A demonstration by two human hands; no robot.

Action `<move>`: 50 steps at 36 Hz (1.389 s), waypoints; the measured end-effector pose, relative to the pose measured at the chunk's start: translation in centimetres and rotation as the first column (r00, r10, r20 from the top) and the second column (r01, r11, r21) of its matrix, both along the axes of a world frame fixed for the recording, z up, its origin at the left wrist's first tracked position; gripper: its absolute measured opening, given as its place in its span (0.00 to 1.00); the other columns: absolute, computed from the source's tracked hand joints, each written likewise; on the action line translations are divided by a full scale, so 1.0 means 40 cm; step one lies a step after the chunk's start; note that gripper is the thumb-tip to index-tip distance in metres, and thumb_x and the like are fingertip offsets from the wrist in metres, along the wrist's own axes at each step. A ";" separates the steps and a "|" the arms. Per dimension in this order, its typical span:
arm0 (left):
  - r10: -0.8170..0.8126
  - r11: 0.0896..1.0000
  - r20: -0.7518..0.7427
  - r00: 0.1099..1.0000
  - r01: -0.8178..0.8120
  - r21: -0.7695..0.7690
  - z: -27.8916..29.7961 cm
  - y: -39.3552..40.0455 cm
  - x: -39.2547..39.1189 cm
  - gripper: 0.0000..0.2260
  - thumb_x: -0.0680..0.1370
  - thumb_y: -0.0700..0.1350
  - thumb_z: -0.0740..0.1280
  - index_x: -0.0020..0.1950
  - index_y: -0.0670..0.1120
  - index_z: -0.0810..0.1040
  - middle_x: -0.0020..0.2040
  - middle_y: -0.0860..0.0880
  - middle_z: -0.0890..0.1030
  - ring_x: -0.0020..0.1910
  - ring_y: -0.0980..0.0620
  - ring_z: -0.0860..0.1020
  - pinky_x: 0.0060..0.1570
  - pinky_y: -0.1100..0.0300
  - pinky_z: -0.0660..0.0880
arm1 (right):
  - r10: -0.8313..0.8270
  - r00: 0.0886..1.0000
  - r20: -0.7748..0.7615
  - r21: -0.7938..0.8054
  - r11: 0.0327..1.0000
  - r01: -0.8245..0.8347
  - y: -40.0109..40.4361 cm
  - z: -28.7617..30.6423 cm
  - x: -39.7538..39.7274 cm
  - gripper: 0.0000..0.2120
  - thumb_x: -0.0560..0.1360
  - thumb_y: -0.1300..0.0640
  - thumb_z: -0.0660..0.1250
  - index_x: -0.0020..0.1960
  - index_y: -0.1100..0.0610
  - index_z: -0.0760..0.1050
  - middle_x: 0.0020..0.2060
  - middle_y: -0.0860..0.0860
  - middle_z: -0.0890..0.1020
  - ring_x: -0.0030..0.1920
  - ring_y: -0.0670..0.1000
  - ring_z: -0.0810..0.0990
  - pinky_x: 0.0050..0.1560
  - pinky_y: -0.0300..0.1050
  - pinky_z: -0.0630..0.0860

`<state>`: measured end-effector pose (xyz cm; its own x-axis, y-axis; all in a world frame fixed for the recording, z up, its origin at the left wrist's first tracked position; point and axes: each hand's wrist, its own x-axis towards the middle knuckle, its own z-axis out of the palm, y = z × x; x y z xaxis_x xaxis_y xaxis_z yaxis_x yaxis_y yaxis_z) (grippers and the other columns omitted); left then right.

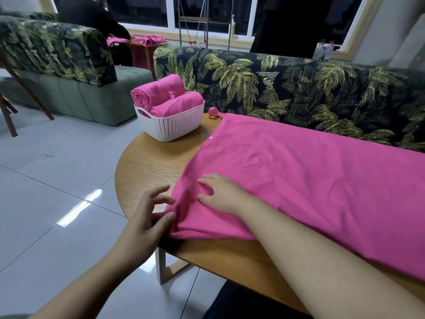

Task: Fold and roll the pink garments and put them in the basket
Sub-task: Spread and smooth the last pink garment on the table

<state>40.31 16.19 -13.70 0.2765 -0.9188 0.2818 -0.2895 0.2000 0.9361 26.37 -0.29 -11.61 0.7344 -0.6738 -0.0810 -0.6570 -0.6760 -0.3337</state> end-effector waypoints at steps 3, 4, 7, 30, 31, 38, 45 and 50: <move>0.068 0.998 0.054 0.996 -0.068 0.004 -0.005 0.005 0.021 0.29 0.78 0.37 0.66 0.52 0.76 0.67 0.47 0.59 0.76 0.39 0.54 0.80 0.36 0.68 0.72 | 0.009 1.000 0.019 0.020 1.000 -0.010 -0.004 -0.005 -0.006 0.28 0.78 0.44 0.62 0.75 0.51 0.63 0.75 0.51 0.62 0.76 0.50 0.56 0.75 0.48 0.53; 0.084 0.996 0.081 0.993 -0.086 0.021 -0.008 0.009 0.029 0.30 0.78 0.36 0.66 0.51 0.76 0.67 0.46 0.59 0.76 0.39 0.54 0.80 0.36 0.68 0.72 | 0.012 1.000 0.022 0.026 1.000 -0.013 -0.005 -0.006 -0.007 0.28 0.78 0.44 0.62 0.75 0.51 0.63 0.75 0.51 0.62 0.76 0.50 0.56 0.75 0.49 0.53; 0.098 0.991 0.172 0.980 -0.112 0.074 -0.027 0.022 0.055 0.31 0.77 0.37 0.66 0.53 0.77 0.65 0.46 0.61 0.74 0.37 0.52 0.80 0.36 0.62 0.73 | 0.021 0.999 0.027 0.035 0.999 -0.021 -0.008 -0.009 -0.010 0.28 0.78 0.43 0.62 0.75 0.50 0.63 0.76 0.50 0.61 0.76 0.49 0.55 0.76 0.51 0.52; -0.233 0.944 0.835 0.499 0.321 0.071 0.016 -0.102 -0.095 0.20 0.74 0.65 0.60 0.61 0.57 0.71 0.58 0.57 0.76 0.54 0.58 0.76 0.49 0.62 0.74 | 0.078 0.964 0.253 -0.410 0.912 0.034 0.173 -0.007 -0.366 0.17 0.71 0.38 0.63 0.51 0.50 0.71 0.46 0.45 0.76 0.48 0.47 0.72 0.50 0.44 0.71; -0.174 0.948 0.859 0.481 0.319 0.014 0.015 -0.108 -0.098 0.15 0.75 0.62 0.60 0.57 0.57 0.72 0.54 0.56 0.78 0.49 0.56 0.78 0.44 0.61 0.75 | 0.054 0.972 0.227 -0.438 0.898 0.052 0.175 -0.013 -0.399 0.18 0.70 0.38 0.63 0.52 0.49 0.70 0.47 0.45 0.76 0.49 0.47 0.72 0.50 0.44 0.72; -0.176 0.982 0.756 0.630 0.161 0.095 0.029 -0.153 -0.079 0.33 0.69 0.78 0.44 0.42 0.53 0.75 0.32 0.57 0.75 0.32 0.61 0.73 0.33 0.66 0.67 | -0.109 0.982 0.155 -0.462 0.870 0.170 0.127 -0.026 -0.552 0.13 0.74 0.48 0.58 0.46 0.54 0.77 0.41 0.49 0.80 0.43 0.54 0.81 0.45 0.42 0.68; -0.164 0.979 0.680 0.714 0.033 0.202 0.057 -0.237 -0.084 0.13 0.79 0.54 0.63 0.44 0.46 0.77 0.37 0.51 0.77 0.38 0.49 0.74 0.40 0.54 0.68 | -0.333 0.929 0.160 -0.319 0.873 0.368 0.035 0.065 -0.508 0.13 0.81 0.46 0.59 0.52 0.55 0.74 0.46 0.55 0.82 0.50 0.60 0.79 0.43 0.51 0.70; -0.036 0.990 0.844 0.535 -0.097 0.104 0.038 -0.262 -0.086 0.09 0.78 0.50 0.66 0.54 0.47 0.76 0.50 0.48 0.78 0.48 0.43 0.78 0.45 0.53 0.72 | -0.415 0.909 0.027 -0.494 0.785 0.373 -0.021 0.072 -0.462 0.14 0.67 0.52 0.77 0.47 0.55 0.76 0.45 0.52 0.78 0.49 0.57 0.77 0.47 0.51 0.73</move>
<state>36.86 5.73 -12.18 0.0010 -0.9583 0.2858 -0.9597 0.0794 0.2695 7.88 -1.15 -8.72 0.4018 -0.8710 0.2828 -0.9110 -0.4117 0.0263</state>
